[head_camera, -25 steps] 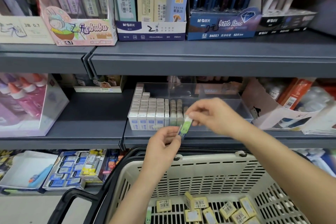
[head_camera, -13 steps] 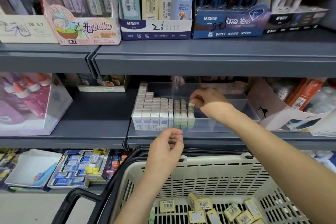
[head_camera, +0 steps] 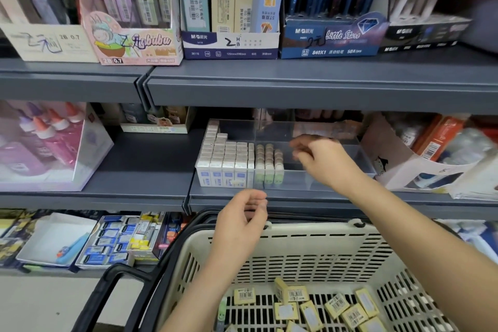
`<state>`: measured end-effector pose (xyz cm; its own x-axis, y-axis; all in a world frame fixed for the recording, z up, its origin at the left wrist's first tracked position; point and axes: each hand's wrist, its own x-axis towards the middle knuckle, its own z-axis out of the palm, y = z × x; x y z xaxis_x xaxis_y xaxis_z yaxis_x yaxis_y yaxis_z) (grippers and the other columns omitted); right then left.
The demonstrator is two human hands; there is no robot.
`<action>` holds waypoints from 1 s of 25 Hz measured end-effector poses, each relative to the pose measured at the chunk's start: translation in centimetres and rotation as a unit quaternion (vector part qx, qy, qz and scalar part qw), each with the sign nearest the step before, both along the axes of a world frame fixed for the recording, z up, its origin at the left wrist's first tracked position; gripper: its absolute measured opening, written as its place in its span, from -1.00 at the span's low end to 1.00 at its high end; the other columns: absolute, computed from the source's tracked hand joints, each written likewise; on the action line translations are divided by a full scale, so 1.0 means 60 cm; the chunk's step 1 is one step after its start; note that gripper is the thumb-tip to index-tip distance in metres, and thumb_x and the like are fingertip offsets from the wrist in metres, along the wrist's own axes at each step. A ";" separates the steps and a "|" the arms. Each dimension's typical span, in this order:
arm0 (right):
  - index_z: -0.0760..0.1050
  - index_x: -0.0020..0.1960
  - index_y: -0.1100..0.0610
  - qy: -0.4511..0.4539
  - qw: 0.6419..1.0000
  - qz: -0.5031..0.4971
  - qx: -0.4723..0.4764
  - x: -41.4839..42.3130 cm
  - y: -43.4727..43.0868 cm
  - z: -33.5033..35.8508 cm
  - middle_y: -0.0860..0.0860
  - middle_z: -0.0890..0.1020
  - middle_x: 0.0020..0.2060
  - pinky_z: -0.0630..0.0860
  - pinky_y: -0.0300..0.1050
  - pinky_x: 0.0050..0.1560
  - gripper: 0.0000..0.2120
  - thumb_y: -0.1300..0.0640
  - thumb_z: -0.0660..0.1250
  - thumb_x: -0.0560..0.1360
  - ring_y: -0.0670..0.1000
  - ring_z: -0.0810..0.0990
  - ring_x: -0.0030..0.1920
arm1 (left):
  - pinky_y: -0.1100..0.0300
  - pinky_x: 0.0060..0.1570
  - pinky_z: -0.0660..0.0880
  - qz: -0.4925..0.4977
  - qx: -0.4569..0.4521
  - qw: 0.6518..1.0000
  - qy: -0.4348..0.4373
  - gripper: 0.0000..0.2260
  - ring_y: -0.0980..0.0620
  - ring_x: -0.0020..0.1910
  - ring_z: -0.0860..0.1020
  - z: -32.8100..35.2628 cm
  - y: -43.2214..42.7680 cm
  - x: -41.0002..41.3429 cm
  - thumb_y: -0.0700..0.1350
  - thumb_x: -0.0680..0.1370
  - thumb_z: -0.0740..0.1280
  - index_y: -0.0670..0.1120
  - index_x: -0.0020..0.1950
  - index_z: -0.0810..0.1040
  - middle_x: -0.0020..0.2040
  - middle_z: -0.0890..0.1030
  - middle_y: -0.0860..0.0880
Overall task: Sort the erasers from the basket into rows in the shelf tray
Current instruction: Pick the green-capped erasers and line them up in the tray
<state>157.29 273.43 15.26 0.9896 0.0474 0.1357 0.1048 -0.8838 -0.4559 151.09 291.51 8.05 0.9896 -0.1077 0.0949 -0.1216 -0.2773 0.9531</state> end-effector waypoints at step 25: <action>0.38 0.30 0.07 0.098 0.887 0.363 -0.267 -0.226 0.192 -0.403 0.05 0.42 0.24 0.23 -0.02 0.19 -0.66 0.18 0.13 0.54 0.10 0.32 0.22 | 0.20 0.04 0.50 -0.064 0.236 0.968 0.052 -0.75 0.19 -0.07 0.56 -0.027 0.146 -0.200 -0.17 0.50 0.35 -0.02 0.16 0.51 -0.05 0.55 0.14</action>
